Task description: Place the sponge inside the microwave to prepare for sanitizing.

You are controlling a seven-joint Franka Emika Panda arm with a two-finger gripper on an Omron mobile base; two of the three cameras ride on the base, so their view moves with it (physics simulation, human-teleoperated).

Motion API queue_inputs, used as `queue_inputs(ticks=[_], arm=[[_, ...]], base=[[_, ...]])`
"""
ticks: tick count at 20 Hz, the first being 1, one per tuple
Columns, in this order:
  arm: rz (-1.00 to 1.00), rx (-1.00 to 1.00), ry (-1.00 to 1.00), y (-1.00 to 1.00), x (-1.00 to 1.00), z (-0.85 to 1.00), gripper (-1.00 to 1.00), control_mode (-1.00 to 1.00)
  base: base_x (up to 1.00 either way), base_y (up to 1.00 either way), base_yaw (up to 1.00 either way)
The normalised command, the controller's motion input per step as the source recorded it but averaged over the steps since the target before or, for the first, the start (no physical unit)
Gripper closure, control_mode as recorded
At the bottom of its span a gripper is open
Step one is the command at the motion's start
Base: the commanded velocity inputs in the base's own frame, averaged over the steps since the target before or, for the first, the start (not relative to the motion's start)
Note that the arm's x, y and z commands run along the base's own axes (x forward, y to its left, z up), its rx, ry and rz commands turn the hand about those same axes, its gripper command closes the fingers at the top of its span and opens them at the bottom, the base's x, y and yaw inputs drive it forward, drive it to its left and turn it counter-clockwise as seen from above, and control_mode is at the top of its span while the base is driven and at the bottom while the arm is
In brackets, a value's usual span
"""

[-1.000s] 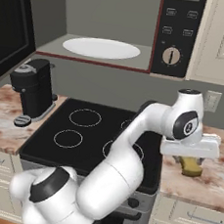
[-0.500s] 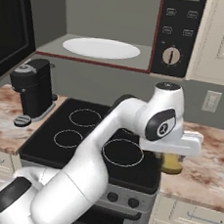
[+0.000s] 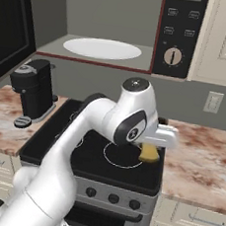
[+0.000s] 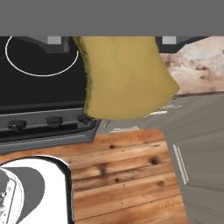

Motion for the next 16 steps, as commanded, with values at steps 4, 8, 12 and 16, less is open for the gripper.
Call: queue_inputs(ticks=[4, 8, 12, 16], arm=[[0.00, 0.00, -0.23, 0.67, 0.06, 0.19, 1.00, -1.00], [-0.01, 0.03, -0.09, 0.50, 0.02, 0.39, 1.00, -1.00], [-0.01, 0.14, 0.00, 0.15, -0.05, 0.44, 1.00, -1.00], [-0.04, 0.17, -0.04, 0.05, 0.00, 0.47, 1.00, -1.00]], base=[[0.00, 0.00, 0.00], [0.00, 0.00, 0.00], [0.00, 0.00, 0.00], [0.00, 0.00, 0.00]])
